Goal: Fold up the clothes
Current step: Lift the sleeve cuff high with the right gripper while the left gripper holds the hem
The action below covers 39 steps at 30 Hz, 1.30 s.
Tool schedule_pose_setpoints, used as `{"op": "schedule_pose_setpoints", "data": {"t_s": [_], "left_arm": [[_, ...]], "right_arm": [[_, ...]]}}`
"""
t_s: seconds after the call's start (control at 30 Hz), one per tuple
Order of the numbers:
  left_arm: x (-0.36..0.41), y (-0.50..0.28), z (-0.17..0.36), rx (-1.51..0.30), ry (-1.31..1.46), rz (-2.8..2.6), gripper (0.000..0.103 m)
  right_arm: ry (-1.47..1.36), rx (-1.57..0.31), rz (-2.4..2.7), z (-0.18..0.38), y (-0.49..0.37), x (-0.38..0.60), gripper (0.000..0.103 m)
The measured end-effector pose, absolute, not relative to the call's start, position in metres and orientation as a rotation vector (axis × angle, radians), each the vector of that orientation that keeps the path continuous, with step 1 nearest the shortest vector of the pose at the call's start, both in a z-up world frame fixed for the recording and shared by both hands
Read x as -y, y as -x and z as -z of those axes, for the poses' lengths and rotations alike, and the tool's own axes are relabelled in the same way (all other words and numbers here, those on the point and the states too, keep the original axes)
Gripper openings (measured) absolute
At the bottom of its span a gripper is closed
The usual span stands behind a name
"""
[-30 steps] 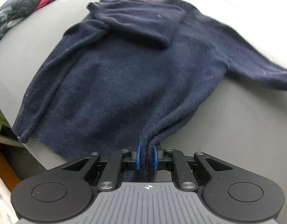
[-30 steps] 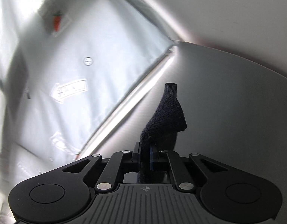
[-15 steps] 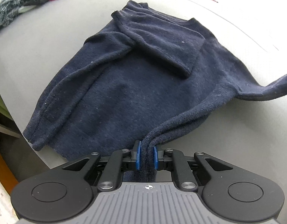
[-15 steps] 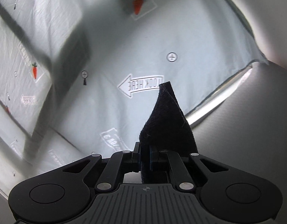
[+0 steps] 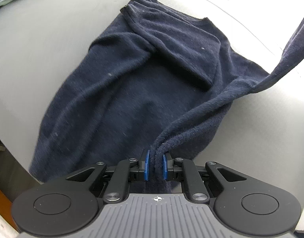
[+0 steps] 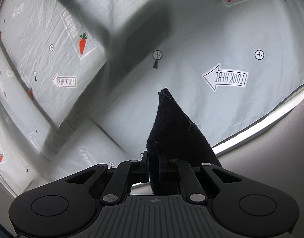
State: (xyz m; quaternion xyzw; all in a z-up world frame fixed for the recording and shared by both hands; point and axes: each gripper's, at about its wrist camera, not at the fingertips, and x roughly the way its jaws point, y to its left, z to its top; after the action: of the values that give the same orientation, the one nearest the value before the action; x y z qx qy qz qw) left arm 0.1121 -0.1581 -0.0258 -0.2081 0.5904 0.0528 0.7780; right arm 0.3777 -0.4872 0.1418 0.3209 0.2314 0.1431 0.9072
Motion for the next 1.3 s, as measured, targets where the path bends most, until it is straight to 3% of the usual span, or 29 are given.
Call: {"op": "schedule_pose_setpoints", "data": {"t_s": [0.37, 1.3], "left_arm": [[0.109, -0.116, 0.049, -1.342, 0.512, -0.029, 0.015], [0.085, -0.100, 0.068, -1.380, 0.591, -0.020, 0.015]], "right_arm": [[-0.602, -0.490, -0.353, -0.163, -0.389, 0.392, 0.012], [-0.507, -0.567, -0.590, -0.176, -0.412, 0.250, 0.012]]}}
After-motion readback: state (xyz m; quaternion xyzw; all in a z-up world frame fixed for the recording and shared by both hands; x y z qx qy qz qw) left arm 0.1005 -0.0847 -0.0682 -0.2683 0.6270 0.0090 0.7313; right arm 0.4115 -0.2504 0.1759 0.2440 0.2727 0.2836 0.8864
